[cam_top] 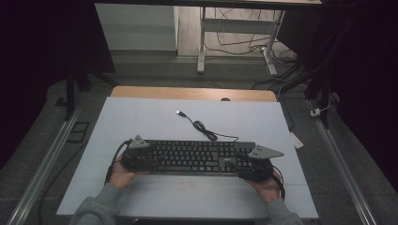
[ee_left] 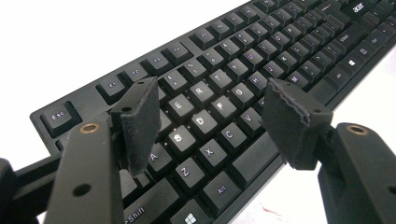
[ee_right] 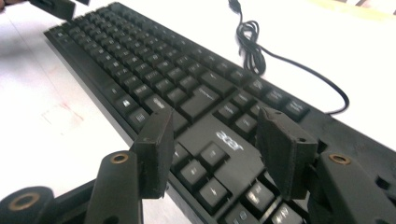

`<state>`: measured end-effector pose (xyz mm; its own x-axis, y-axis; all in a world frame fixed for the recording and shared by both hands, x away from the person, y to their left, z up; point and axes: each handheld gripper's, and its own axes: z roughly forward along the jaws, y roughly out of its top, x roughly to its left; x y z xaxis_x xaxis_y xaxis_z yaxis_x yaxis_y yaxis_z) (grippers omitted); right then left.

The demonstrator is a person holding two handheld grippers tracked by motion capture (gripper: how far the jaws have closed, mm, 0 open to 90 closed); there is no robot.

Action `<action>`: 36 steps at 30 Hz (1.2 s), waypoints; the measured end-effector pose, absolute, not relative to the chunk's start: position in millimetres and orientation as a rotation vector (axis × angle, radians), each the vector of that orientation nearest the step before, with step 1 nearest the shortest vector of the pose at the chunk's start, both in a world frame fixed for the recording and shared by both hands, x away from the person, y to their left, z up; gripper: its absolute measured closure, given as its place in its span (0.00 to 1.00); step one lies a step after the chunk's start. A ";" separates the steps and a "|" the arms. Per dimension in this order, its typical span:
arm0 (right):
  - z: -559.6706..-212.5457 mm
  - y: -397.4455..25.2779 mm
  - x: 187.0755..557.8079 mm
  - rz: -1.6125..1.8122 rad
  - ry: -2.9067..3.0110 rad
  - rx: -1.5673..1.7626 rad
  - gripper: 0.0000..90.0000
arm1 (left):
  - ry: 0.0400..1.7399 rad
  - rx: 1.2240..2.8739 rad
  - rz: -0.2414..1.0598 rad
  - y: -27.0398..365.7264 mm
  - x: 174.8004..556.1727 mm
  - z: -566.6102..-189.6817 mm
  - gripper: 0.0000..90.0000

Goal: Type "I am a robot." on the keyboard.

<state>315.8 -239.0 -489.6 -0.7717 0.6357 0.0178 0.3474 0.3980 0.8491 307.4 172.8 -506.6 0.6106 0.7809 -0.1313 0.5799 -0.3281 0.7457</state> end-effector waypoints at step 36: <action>-485.6 -128.5 362.4 1.291 2.555 0.721 1.00 | 1.049 2.065 0.319 163.3 306.6 -508.2 0.40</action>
